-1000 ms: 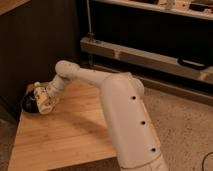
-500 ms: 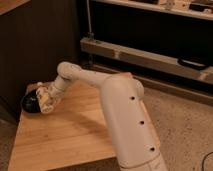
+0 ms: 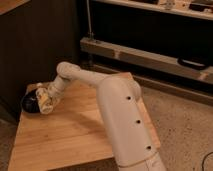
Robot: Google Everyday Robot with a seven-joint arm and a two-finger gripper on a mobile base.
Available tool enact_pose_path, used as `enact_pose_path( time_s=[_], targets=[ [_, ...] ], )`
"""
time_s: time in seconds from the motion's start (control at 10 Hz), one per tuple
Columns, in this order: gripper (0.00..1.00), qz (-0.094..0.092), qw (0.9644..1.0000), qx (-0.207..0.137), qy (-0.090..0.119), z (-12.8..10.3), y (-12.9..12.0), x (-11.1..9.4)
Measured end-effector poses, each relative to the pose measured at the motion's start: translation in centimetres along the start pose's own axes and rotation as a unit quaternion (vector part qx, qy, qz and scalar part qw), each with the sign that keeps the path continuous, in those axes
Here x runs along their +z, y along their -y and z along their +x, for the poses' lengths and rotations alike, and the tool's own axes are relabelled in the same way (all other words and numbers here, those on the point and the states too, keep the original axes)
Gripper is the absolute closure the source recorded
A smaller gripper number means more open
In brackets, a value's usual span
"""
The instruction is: Place the bottle in the ceramic bowl
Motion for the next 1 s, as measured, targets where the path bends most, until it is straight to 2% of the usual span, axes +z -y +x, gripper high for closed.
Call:
enact_pose_path(
  time_s=[0.3,0.4,0.5,0.8,1.0],
  targets=[
    [0.26,-0.004,0.9999,0.002,-0.011,0.0,0.0,0.2],
    [0.21,-0.006,0.9999,0.003,-0.012,0.1,0.2,0.2],
    [0.20,-0.010,0.9998,0.004,-0.014,0.2,0.3,0.1],
    [0.20,-0.044,0.9989,0.008,-0.015,0.7,0.9,-0.4],
    [0.20,-0.086,0.9960,0.018,-0.018,1.0,1.6,-0.6]
  ],
)
